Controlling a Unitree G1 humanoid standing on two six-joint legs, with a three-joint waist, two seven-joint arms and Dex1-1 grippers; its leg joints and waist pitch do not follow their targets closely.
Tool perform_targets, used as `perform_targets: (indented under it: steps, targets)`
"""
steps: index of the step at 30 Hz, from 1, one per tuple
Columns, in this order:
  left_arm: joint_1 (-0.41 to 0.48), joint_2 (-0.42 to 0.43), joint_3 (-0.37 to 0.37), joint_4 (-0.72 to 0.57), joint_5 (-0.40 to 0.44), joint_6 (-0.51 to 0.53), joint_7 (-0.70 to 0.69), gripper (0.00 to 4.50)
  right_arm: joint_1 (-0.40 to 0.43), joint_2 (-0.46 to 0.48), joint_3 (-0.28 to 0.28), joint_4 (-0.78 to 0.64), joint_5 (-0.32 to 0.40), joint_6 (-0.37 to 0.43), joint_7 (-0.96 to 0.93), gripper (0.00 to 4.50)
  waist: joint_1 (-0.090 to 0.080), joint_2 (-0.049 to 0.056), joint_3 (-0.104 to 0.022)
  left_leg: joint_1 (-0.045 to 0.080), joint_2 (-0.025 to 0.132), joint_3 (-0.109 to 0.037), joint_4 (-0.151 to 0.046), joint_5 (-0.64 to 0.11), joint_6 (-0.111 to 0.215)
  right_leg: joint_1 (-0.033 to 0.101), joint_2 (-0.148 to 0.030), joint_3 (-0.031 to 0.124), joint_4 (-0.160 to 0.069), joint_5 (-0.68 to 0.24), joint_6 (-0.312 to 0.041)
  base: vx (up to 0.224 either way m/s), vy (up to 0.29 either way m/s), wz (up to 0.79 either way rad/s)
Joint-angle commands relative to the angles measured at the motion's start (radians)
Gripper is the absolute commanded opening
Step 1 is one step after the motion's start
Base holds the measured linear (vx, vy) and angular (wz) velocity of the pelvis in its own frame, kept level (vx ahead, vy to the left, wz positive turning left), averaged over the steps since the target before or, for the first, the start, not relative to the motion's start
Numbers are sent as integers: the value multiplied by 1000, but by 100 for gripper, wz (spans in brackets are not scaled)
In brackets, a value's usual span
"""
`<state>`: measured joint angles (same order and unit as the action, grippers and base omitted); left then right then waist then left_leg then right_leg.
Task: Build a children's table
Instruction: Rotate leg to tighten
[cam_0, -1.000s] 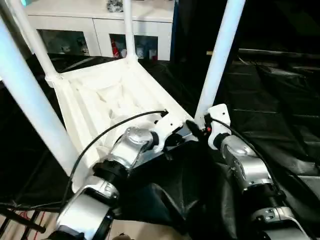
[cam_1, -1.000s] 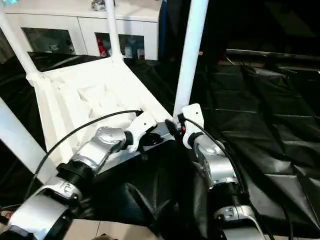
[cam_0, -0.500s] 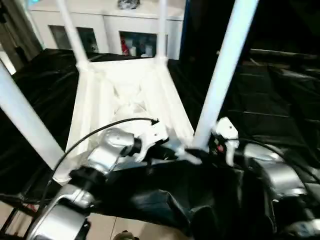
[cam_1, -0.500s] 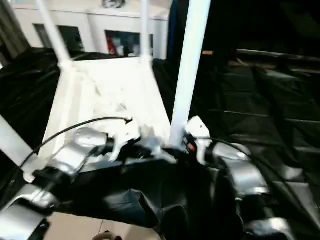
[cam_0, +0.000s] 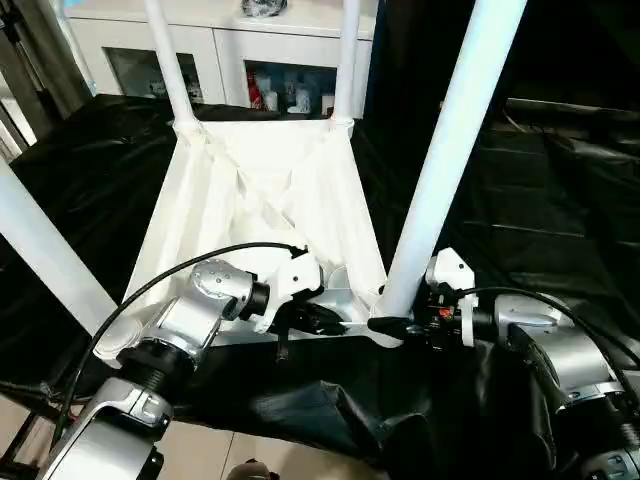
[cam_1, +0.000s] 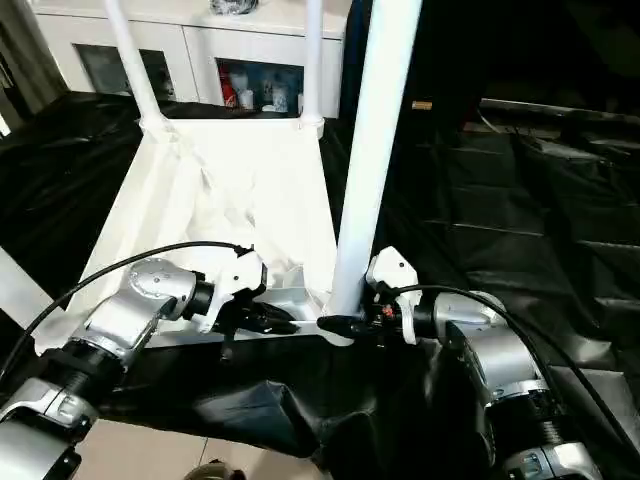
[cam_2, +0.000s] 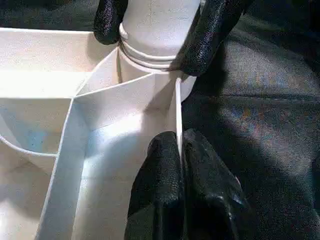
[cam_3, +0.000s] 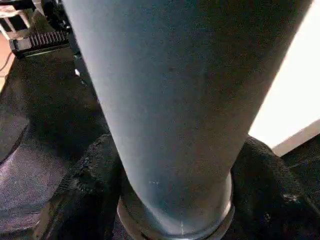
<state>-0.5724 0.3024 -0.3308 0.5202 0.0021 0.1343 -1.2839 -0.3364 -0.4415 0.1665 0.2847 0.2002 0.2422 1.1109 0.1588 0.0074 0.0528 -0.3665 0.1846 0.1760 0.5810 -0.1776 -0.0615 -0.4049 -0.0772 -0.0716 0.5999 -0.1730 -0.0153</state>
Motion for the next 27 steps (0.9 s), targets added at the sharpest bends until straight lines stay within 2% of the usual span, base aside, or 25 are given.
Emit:
perform_targets:
  steps: [1,3,4,6,8,9,10,11,13,14,15,16,17,18,19,21,22,24,25,27]
  targets:
    - [-13,-49,19,-25,-39,-8,37,0,5,34,5,-11,18,18,-35,263,-3,-14,-65,8,49,-12,-64,-186,56,52,-78,48,-70,-247,-192,0,0,0]
    - [-29,-75,32,9,-23,-7,110,0,-10,81,-11,34,-18,17,-151,262,-10,-14,-63,8,47,-13,-67,-198,42,48,-79,48,-75,-280,-184,0,0,0]
    - [-49,-104,40,45,-5,-4,182,0,-30,128,-31,90,-57,21,-281,262,-15,-15,-62,9,45,-15,-69,-215,30,49,-80,46,-77,-317,-175,0,0,0]
    - [-57,-115,43,59,1,-2,208,0,-40,146,-39,115,-71,27,-333,262,-26,-17,-62,5,43,-19,-73,-225,9,53,-81,44,-80,-359,-156,0,0,0]
    - [-97,-171,53,117,25,2,318,0,-60,214,-65,172,-94,41,-484,262,-39,-18,-59,9,38,-16,-70,-244,7,49,-81,45,-91,-410,-137,0,0,0]
    - [-98,-173,53,118,25,2,322,0,-60,216,-65,173,-94,43,-488,262,-39,-18,-59,9,38,-16,-70,-244,7,49,-81,45,-91,-410,-137,0,0,0]
    - [-120,-205,58,147,33,5,379,0,-63,249,-66,180,-108,57,-550,262,-40,-15,-60,14,38,-16,-70,-241,9,45,-80,48,-92,-408,-133,0,0,0]
    - [-129,-219,60,158,36,7,402,0,-65,263,-65,184,-116,59,-578,262,-42,-16,-60,11,38,-16,-71,-235,11,47,-78,47,-92,-401,-133,0,0,0]
    - [-154,-262,63,187,41,15,459,0,-79,317,-79,208,-126,74,-677,262,-44,-12,-60,12,38,-17,-72,-237,6,45,-77,47,-90,-385,-136,0,0,0]
    - [-162,-276,62,196,45,6,467,0,-88,340,-84,222,-130,64,-709,262,-43,-13,-64,11,40,-18,-71,-222,10,48,-78,48,-85,-343,-142,0,0,0]
    - [-167,-289,59,204,46,-3,468,0,-97,359,-86,235,-136,43,-732,262,-43,-13,-64,11,40,-18,-71,-222,10,48,-78,48,-85,-343,-142,0,0,0]
    - [-171,-296,58,210,46,-10,467,0,-103,371,-86,243,-141,26,-745,262,-43,-11,-67,10,40,-16,-70,-210,15,49,-77,49,-80,-287,-157,0,0,0]
    - [-173,-302,57,212,46,-17,462,0,-103,377,-81,236,-132,20,-723,262,-43,-6,-67,10,39,-16,-69,-207,17,50,-77,49,-78,-268,-164,0,0,0]
    - [-174,-303,57,212,46,-20,458,0,-100,379,-80,227,-119,22,-699,297,-43,-9,-67,8,38,-14,-68,-197,27,53,-77,49,-77,-239,-171,0,0,0]
    - [-173,-301,56,208,45,-22,450,0,-96,379,-80,213,-103,29,-672,297,-43,-10,-66,7,38,-15,-68,-195,32,55,-77,49,-77,-234,-173,0,0,0]
    - [-168,-291,54,202,44,-26,435,0,-89,368,-71,188,-90,39,-625,333,-42,-11,-65,6,37,-13,-67,-200,42,56,-77,48,-80,-254,-171,0,0,0]
    - [-167,-280,53,209,45,-37,420,0,-83,351,-52,170,-107,28,-608,336,-40,-11,-65,7,38,-13,-67,-199,45,56,-78,48,-82,-278,-164,0,0,0]
    - [-161,-271,50,204,41,-46,399,0,-78,334,-39,162,-117,17,-590,351,-39,-11,-66,6,40,-15,-68,-189,46,56,-78,48,-80,-269,-163,0,0,0]
    - [-145,-250,43,182,28,-66,343,0,-66,296,-18,140,-124,-2,-530,366,-39,-13,-66,5,40,-15,-68,-186,49,57,-78,48,-79,-258,-165,0,0,0]
    - [-136,-240,40,170,21,-75,315,0,-60,278,-9,129,-124,-11,-498,366,-39,-12,-66,4,40,-14,-67,-186,54,57,-77,48,-78,-248,-168,0,0,0]
